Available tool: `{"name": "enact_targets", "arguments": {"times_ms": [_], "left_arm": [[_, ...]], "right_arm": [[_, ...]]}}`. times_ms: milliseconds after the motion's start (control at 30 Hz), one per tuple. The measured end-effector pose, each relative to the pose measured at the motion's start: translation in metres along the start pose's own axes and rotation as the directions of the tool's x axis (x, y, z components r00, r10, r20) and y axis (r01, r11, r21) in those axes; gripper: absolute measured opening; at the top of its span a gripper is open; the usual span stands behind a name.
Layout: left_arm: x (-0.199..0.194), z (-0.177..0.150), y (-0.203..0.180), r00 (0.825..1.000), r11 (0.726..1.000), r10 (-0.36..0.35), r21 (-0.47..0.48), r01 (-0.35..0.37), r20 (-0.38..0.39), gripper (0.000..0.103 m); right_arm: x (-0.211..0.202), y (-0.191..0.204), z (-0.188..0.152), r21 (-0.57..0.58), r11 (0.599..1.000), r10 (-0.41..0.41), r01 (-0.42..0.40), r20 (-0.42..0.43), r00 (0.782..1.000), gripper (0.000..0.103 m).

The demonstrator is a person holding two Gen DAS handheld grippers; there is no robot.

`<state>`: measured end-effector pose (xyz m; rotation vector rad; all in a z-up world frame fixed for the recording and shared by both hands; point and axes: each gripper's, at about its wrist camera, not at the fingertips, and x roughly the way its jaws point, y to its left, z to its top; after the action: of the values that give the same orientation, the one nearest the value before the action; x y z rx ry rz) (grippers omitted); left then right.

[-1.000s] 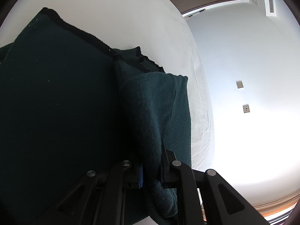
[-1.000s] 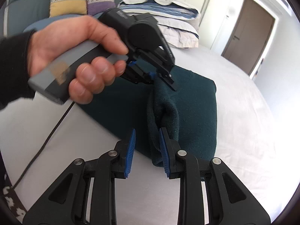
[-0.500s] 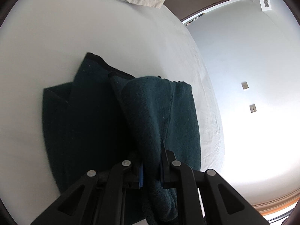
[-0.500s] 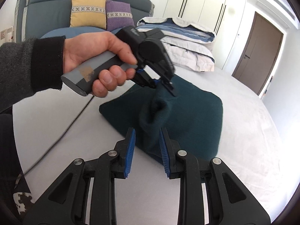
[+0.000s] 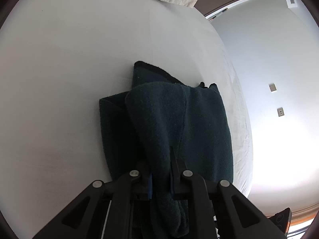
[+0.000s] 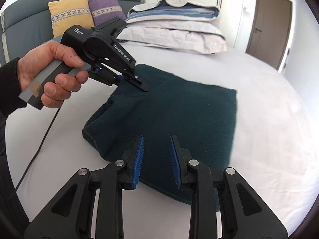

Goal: Fold small clothes

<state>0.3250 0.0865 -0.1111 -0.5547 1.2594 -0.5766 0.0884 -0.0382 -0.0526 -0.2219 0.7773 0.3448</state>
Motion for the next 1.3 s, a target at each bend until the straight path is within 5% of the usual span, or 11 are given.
{"name": "enact_targets", "arguments": {"times_ms": [200, 333, 500, 767, 1067, 1300], "left_arm": [[-0.001, -0.002, 0.013, 0.999, 0.999, -0.017, -0.046, 0.019, 0.051, 0.019], [-0.034, -0.013, -0.002, 0.974, 0.988, 0.142, 0.033, -0.150, 0.175, 0.025], [-0.079, -0.033, -0.012, 0.951, 0.981, 0.123, 0.108, -0.159, 0.285, 0.025], [-0.099, -0.051, 0.005, 0.941, 0.990, 0.098, 0.067, -0.126, 0.325, 0.026], [-0.097, -0.067, 0.015, 0.938, 0.995, 0.077, 0.036, -0.094, 0.339, 0.038], [-0.073, -0.066, -0.032, 0.940, 0.987, 0.048, 0.127, -0.096, 0.337, 0.046]], "right_arm": [[0.019, -0.031, -0.020, 0.069, 0.992, 0.107, -0.103, -0.062, 0.992, 0.025], [0.016, -0.042, -0.029, 0.096, 0.983, 0.163, -0.158, -0.047, 0.986, 0.025], [0.004, -0.051, -0.027, 0.102, 0.970, 0.218, -0.220, 0.027, 0.976, 0.025], [0.040, -0.034, -0.055, 0.092, 0.951, 0.301, -0.294, -0.064, 0.952, 0.025], [0.026, -0.089, -0.072, 0.265, 0.877, 0.425, -0.402, -0.036, 0.904, 0.025], [-0.051, -0.200, -0.109, 0.433, 0.817, 0.363, -0.381, 0.128, 0.923, 0.026]]}}
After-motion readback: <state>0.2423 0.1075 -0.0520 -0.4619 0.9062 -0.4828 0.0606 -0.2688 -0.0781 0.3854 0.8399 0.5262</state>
